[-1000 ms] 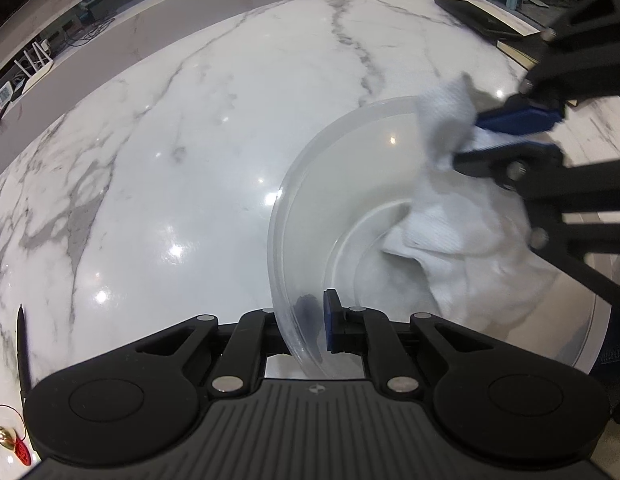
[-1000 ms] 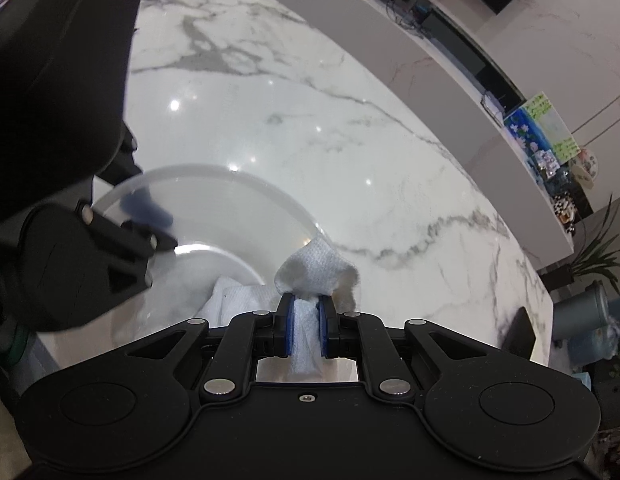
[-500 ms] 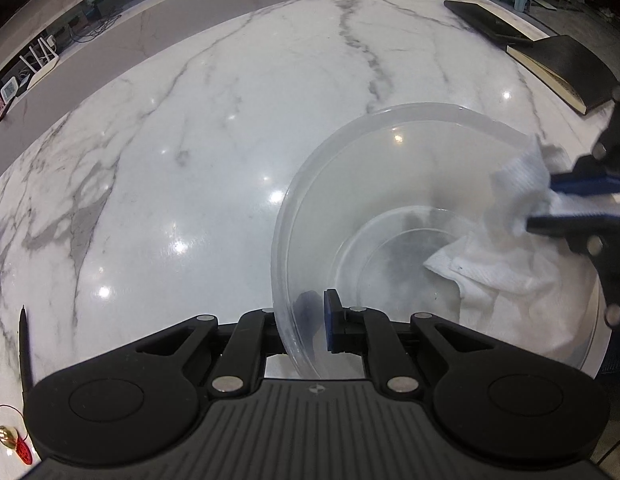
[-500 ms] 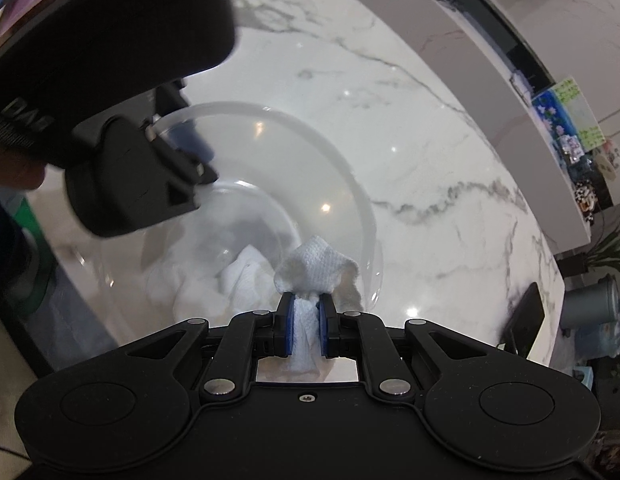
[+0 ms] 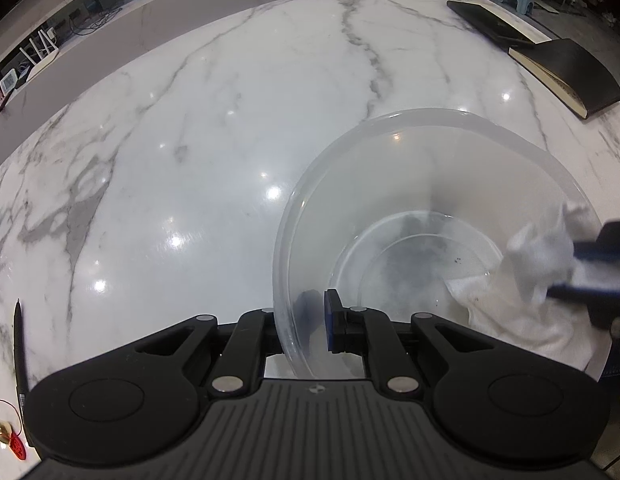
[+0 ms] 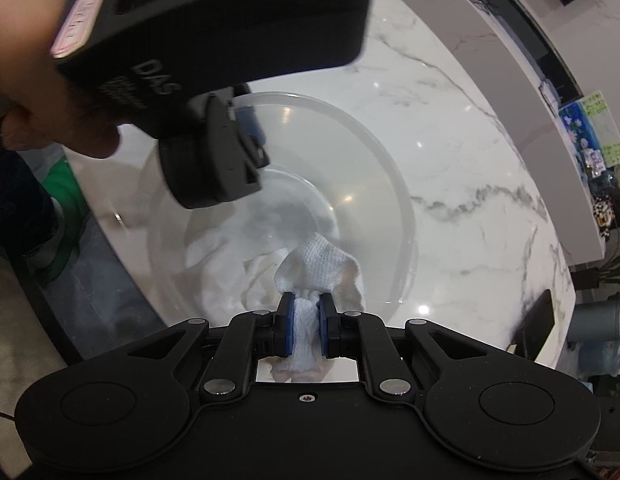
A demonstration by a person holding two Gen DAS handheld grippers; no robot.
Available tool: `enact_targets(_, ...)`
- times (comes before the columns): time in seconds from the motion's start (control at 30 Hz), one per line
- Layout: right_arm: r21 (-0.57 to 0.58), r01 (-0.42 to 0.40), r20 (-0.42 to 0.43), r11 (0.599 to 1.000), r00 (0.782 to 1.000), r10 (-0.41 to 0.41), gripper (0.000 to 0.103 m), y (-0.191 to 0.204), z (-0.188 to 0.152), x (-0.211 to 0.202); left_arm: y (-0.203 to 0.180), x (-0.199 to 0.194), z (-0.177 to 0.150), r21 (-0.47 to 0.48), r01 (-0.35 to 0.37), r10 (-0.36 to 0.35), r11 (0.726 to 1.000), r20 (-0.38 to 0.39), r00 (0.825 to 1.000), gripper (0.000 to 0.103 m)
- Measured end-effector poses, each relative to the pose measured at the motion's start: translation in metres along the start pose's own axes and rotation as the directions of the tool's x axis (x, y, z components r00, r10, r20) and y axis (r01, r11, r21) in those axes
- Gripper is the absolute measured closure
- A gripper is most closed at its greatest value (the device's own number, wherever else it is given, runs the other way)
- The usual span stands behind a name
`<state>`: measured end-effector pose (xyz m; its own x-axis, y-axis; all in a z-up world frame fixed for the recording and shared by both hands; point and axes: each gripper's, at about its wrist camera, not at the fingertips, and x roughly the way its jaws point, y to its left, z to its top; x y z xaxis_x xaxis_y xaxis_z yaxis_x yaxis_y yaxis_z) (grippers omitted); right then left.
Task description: Clean bowl
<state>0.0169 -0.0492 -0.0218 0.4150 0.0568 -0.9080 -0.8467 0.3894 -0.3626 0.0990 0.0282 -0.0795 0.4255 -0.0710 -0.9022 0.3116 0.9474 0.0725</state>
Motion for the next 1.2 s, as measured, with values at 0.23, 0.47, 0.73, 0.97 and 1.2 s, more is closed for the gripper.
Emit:
enact_targets(0.23,-0.005,-0.047,0.009,0.999,0.999,0.047,0.093,0.01,0.004,-0.004,-0.001,0.001,0.001,-0.004,-0.005,0.005,1.0,0.0,1.0,0.093)
enact_targets(0.47,-0.011,-0.103,0.035,0.995,0.994,0.103,0.092,0.023,0.015,-0.009,-0.003,0.001,0.0,-0.004,-0.012,0.012,1.0,0.0,1.0,0.093)
enact_targets(0.73,0.017,-0.154,0.09,0.988,0.984,0.152,0.092,0.027,0.03,-0.018,-0.003,-0.002,-0.001,-0.008,-0.013,0.013,1.0,-0.002,1.0,0.092)
enact_targets(0.97,0.02,-0.167,0.106,0.986,0.981,0.164,0.092,0.03,0.035,-0.024,-0.001,-0.002,0.0,-0.014,-0.019,0.019,1.0,-0.004,1.0,0.092)
enact_targets(1.2,-0.019,-0.164,0.075,0.986,0.983,0.165,0.092,0.03,0.032,-0.029,0.0,-0.002,0.0,-0.011,-0.019,0.019,1.0,-0.004,1.0,0.092)
